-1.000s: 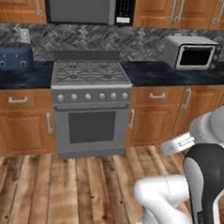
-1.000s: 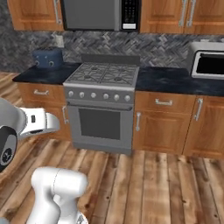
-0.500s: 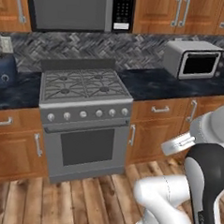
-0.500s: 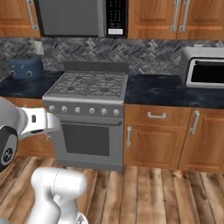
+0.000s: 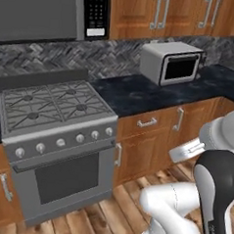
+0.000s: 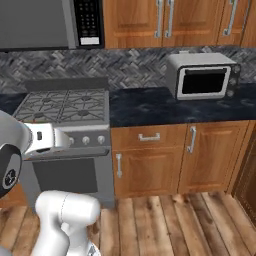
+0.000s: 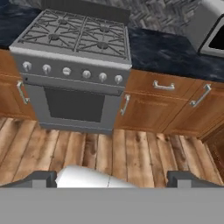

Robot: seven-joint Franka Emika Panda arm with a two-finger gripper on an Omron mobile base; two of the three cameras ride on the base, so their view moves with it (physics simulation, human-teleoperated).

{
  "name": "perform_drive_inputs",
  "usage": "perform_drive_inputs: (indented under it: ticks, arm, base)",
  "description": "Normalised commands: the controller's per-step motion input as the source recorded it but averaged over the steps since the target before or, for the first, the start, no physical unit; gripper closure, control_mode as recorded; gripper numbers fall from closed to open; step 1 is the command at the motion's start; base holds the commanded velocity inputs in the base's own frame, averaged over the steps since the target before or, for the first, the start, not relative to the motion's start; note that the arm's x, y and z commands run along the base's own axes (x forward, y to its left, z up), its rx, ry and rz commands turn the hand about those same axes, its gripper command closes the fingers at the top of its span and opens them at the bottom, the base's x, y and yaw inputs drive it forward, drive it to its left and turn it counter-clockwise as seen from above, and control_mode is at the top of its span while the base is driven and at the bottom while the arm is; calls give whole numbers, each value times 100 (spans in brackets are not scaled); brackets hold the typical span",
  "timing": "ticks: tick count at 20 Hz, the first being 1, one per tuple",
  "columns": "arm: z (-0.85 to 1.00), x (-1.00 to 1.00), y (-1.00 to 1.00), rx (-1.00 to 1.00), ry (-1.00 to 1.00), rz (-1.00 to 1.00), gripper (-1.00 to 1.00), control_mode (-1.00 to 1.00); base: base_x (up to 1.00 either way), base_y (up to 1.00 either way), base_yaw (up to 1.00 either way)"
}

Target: Get the candle and the beer from the cabinet and move them to the dining counter.

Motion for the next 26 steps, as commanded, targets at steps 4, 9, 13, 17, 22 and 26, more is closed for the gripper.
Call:
perform_drive_inputs:
  ticks: [4, 9, 13, 17, 22, 26]
  arm:
    - [0, 0, 0, 0, 0, 0, -100, 100]
    - [0, 0, 0, 0, 0, 0, -100, 100]
    - [0, 0, 0, 0, 0, 0, -100, 100]
    - [0, 0, 0, 0, 0, 0, -100, 100]
    - [0, 0, 0, 0, 0, 0, -100, 100]
    - [0, 0, 0, 0, 0, 0, -100, 100]
  base:
    - [52, 19, -49]
    - [54, 19, -48]
    - [56, 20, -47]
    - [57, 21, -46]
    - [60, 24, -43]
    - [61, 27, -43]
